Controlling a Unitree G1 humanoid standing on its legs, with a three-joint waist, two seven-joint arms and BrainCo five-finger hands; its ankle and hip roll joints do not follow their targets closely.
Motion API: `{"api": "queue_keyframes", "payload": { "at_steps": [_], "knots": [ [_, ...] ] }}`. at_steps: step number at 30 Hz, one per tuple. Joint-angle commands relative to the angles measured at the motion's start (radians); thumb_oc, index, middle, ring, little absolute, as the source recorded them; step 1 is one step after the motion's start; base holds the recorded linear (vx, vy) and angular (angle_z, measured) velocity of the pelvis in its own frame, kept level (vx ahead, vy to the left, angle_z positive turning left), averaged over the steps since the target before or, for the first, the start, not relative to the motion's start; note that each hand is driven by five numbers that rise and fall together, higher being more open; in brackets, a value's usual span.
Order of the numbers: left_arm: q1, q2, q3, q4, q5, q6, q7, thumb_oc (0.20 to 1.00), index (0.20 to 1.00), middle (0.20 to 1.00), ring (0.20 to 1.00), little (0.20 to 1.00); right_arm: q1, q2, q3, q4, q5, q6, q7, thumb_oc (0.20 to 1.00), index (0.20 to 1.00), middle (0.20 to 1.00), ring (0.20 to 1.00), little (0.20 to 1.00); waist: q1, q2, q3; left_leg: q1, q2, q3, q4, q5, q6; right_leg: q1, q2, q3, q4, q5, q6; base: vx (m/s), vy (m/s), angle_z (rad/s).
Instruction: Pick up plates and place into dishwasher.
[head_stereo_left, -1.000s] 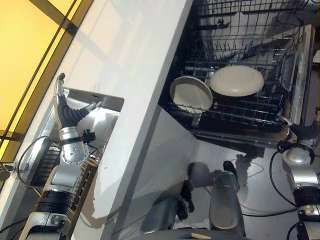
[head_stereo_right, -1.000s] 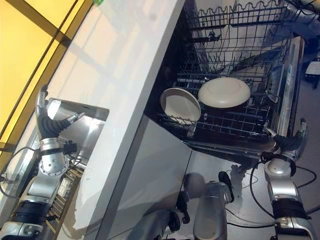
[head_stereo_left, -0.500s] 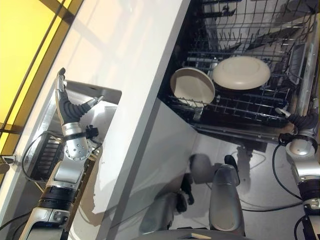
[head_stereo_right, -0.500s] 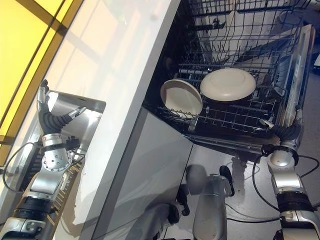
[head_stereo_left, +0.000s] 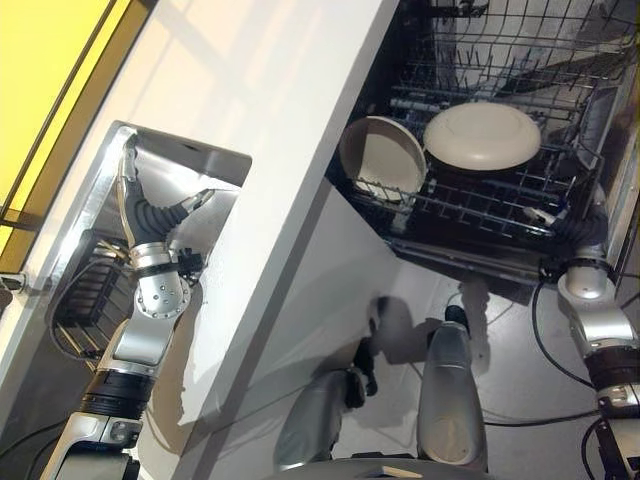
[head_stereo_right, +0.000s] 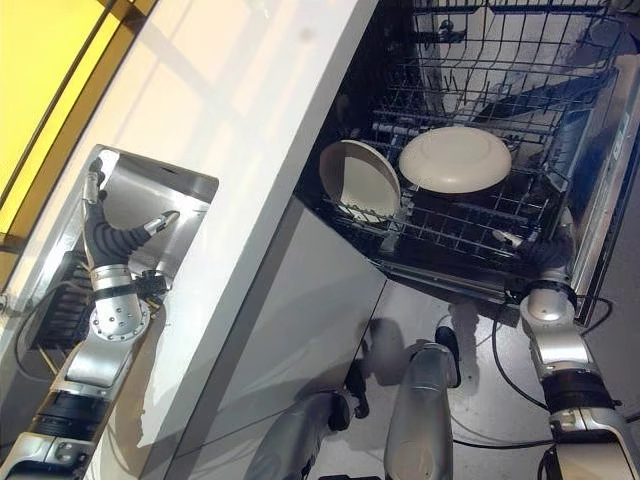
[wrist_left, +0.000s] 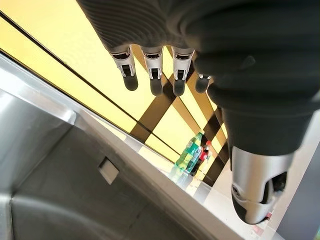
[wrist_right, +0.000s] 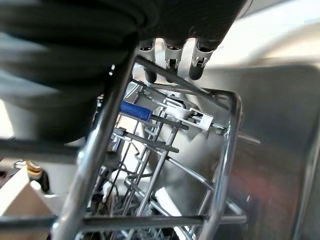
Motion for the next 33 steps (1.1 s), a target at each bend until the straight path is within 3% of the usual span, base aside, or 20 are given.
{"api": "queue_keyframes", "payload": {
  "at_steps": [1,12,16,26,33],
  "knots": [
    [-0.003,0.015,0.025,-0.052,-0.007,-0.008,0.054,1.0,1.0,1.0,1.0,1.0,-0.122,0.089,0.134,-0.078,0.024,-0.102,0.11,1.0,1.0,1.0,1.0,1.0,0.076,-0.002,-0.014,-0.126,-0.007,0.014,0.134,-0.031,0.018,0.044,-0.117,0.041,-0.02,-0.012,0.021,0.08,0.061,0.04],
    [0.084,-0.02,0.045,-0.083,-0.018,-0.028,0.056,1.0,1.0,1.0,1.0,1.0,-0.197,0.099,0.127,-0.102,0.025,-0.043,0.156,1.0,1.0,1.0,1.0,1.0,0.128,0.063,-0.053,-0.117,-0.075,0.022,0.183,-0.08,0.035,0.059,-0.198,0.039,0.037,-0.024,-0.002,0.14,0.13,0.1],
    [0.117,-0.027,0.053,-0.074,-0.024,-0.028,0.042,1.0,1.0,1.0,1.0,1.0,-0.183,0.105,0.114,-0.102,0.007,-0.028,0.166,1.0,1.0,1.0,1.0,1.0,0.149,0.07,-0.089,-0.09,-0.096,0.017,0.184,-0.095,0.038,0.109,-0.22,0.016,0.041,-0.04,-0.007,0.21,0.133,0.26],
    [0.204,-0.014,0.096,-0.049,-0.015,-0.007,-0.003,1.0,1.0,1.0,1.0,1.0,-0.143,0.089,0.064,-0.09,0.013,-0.024,0.224,1.0,1.0,1.0,1.0,1.0,0.227,0.02,-0.194,0.02,-0.117,-0.014,0.171,-0.135,0.037,0.321,-0.299,-0.132,-0.064,-0.018,0.006,0.19,0.032,0.23],
    [0.262,-0.002,0.119,-0.047,0.0,-0.041,-0.065,1.0,1.0,1.0,1.0,1.0,-0.15,0.094,0.059,-0.053,0.023,-0.026,0.227,1.0,1.0,1.0,1.0,1.0,0.275,-0.022,-0.239,0.084,-0.111,-0.028,0.162,-0.156,0.036,0.446,-0.323,-0.218,-0.12,-0.001,0.025,0.12,-0.045,0.36]
  ]
}}
